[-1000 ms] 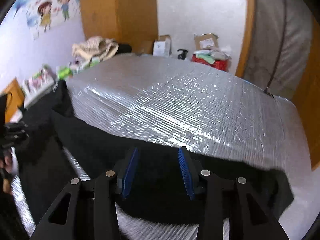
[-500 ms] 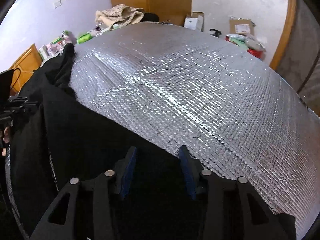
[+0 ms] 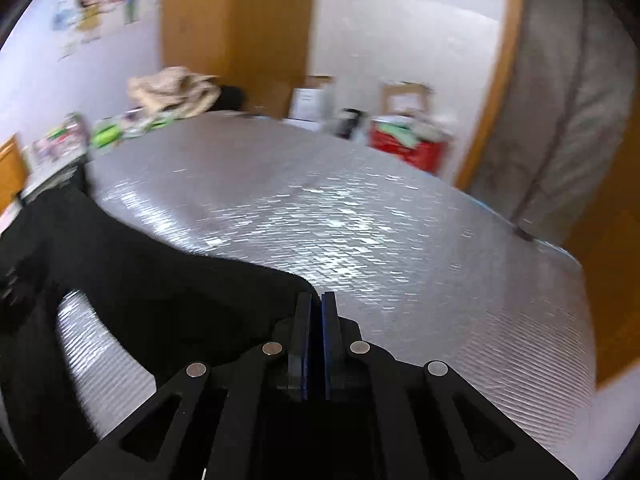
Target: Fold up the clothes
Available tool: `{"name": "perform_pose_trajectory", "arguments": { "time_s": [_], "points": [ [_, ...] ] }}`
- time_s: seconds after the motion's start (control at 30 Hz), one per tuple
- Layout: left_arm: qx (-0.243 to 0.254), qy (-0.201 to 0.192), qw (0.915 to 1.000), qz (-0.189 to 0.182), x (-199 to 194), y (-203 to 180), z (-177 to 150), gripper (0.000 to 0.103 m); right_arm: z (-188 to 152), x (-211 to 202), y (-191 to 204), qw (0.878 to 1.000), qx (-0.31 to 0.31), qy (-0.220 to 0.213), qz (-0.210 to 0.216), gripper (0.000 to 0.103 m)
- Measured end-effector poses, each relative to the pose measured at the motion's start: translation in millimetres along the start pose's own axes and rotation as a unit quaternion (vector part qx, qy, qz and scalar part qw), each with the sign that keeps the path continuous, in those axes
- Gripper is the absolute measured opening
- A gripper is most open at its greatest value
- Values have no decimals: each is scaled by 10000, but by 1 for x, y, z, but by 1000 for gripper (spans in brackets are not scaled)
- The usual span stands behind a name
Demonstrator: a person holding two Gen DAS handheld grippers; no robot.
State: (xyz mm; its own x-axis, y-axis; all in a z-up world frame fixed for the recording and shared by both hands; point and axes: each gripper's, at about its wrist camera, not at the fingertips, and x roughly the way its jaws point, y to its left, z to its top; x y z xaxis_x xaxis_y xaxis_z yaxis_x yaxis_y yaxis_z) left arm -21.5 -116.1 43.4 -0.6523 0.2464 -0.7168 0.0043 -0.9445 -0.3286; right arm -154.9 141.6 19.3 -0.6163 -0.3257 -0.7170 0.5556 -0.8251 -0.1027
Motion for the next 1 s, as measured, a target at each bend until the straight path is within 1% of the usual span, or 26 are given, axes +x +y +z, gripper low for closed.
{"name": "perform_pose_trajectory", "arguments": {
  "time_s": [0.1, 0.13, 0.17, 0.2, 0.23, 0.3, 0.33, 0.4, 0.47, 0.53, 0.63, 0.7, 0.77, 0.83, 0.87, 0.9, 1.0],
  "points": [
    [8, -2, 10000, 10, 0, 0, -1, 5, -4, 16, -15, 9978, 476, 342, -299, 6],
    [10, -1, 10000, 13, 0, 0, -1, 5, -6, 20, -19, 9963, 586, 448, -450, 8],
    [14, -1, 10000, 17, 0, 0, -1, 5, -9, 21, -23, 9951, 671, 499, -518, 8],
    [18, -1, 10000, 21, 0, 0, -1, 5, -10, 20, -26, 9945, 762, 514, -494, 9],
    [22, -1, 10000, 24, -1, 0, 0, 5, -11, 18, -27, 9943, 843, 493, -435, 11],
    [10, -12, 10000, 30, -1, 1, 3, 5, -10, 7, -22, 9954, 866, 311, -254, 16],
    [3, -17, 10000, 32, -1, 1, 4, 5, -8, 0, -16, 9964, 810, 191, -159, 20],
    [-69, -15, 10000, 15, -6, 4, 9, 5, -5, -14, -2, 9977, 681, -9, 62, 22],
    [-80, -142, 9998, 112, -16, 8, 16, 5, -3, -24, 15, 9980, 541, -111, 312, 25],
    [-41, -419, 9985, 342, -33, 15, 31, 5, -2, -30, 35, 9977, 381, -141, 549, 25],
    [63, -792, 9936, 798, -57, 31, 57, 5, -4, -30, 65, 9955, 225, -79, 918, 25],
    [94, -1002, 9897, 1020, -65, 48, 72, 8, -7, -25, 87, 9932, 100, 11, 1162, 25],
    [64, -1072, 9866, 1225, -66, 65, 86, 12, -8, -18, 106, 9909, -48, 95, 1345, 25],
    [-42, -1048, 9861, 1292, -61, 88, 99, 17, -13, -14, 126, 9885, -183, 169, 1491, 25],
    [-99, -1033, 9858, 1324, -59, 99, 105, 18, -16, -13, 132, 9876, -224, 185, 1544, 25],
    [-231, -980, 9859, 1333, -55, 112, 109, 19, -17, -12, 136, 9867, -245, 197, 1595, 25],
    [-624, -819, 9854, 1355, -42, 153, 120, 27, -18, -6, 144, 9846, -282, 246, 1708, 25]
  ]
}}
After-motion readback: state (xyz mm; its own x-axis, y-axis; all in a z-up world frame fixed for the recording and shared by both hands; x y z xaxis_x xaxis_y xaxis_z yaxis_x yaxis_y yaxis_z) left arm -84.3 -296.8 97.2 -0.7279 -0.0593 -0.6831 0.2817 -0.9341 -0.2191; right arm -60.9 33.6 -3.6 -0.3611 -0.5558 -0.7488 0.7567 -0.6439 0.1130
